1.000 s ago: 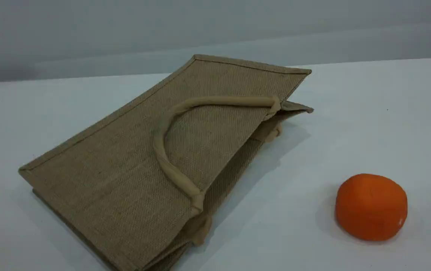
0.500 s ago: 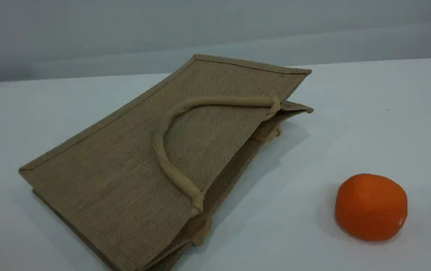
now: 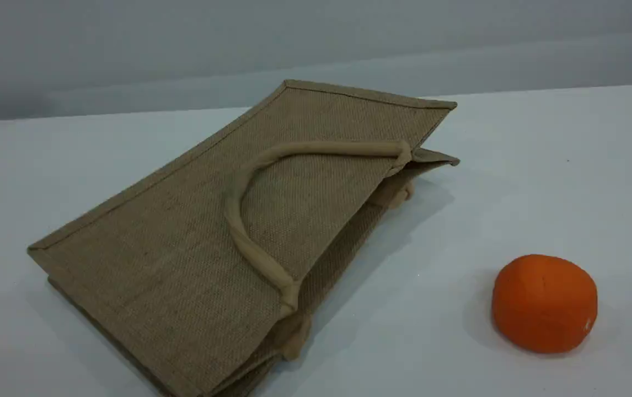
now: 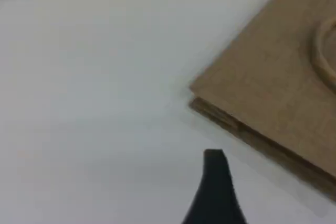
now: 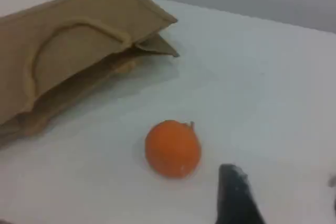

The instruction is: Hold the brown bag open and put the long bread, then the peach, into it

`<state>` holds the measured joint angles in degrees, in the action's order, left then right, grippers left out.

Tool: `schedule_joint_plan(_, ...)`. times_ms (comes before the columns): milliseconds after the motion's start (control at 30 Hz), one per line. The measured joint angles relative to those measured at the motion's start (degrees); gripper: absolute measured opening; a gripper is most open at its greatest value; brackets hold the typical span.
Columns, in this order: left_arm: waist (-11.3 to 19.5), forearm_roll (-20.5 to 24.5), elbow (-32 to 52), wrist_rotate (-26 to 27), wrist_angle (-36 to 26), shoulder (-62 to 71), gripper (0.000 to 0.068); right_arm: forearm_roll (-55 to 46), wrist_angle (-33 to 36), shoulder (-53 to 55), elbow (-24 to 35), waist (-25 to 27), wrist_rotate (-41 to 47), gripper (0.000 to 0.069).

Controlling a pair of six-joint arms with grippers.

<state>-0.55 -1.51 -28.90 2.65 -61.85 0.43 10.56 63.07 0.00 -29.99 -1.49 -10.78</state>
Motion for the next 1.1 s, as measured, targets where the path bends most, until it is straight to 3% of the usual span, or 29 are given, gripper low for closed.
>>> schedule_joint_plan(567,1.00,0.00,0.00,-0.17,0.00,-0.43,0.0493,1.31,0.00,0.00,0.00,-0.79,-0.05,0.0247)
schedule_joint_plan(1100,1.00,0.00,0.00,-0.17,0.00,-0.43,0.0493,1.31,0.00,0.00,0.00,-0.79,0.00,0.0244)
